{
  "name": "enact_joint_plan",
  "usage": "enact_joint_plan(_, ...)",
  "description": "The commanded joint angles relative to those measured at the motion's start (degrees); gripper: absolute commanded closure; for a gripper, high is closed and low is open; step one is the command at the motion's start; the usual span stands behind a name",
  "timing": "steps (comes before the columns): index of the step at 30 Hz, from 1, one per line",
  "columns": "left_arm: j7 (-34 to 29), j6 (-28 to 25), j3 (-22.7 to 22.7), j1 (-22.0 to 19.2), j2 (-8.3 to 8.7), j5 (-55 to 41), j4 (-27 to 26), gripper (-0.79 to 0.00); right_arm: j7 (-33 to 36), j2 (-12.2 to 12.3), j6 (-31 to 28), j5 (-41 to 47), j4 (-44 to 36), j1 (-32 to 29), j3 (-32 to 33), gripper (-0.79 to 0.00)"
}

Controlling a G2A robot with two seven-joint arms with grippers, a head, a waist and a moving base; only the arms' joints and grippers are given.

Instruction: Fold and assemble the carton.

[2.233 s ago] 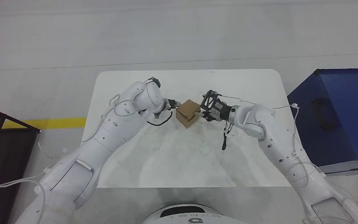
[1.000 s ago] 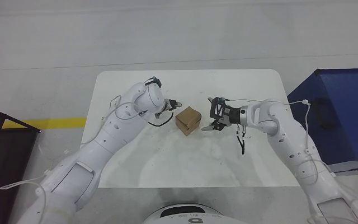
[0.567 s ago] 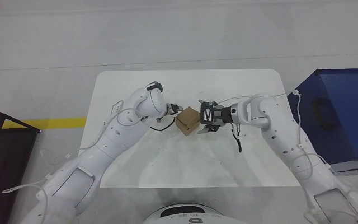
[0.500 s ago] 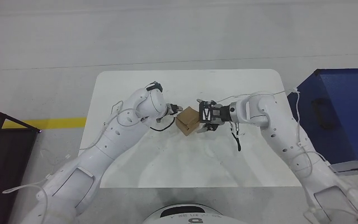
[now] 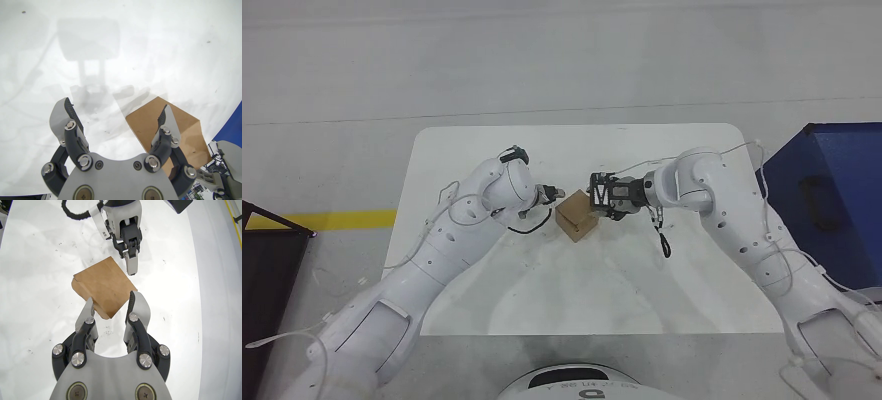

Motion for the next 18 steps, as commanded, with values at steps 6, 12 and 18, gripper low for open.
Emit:
enact_joint_plan(6,-0.26,-0.27,0.34,-0.34,-0.31,-0.06,0.25,-0.785,1.97,-0.22,-0.29,-0.1,-0.36,0.73,-1.51,-0.459)
enact_joint_plan(12,-0.27,-0.56,0.73,-0.58,-0.6,0.11,0.98,-0.785,3.05,-0.36,0.19,-0.82,-0.92,0.88,-2.65,-0.545)
enact_joint_plan(18,-0.31,-0.63,0.94,-0.73,-0.84,0.22,1.18,-0.785,2.67,-0.45,0.16,-0.79,-1.01,1.27,-3.05,-0.511)
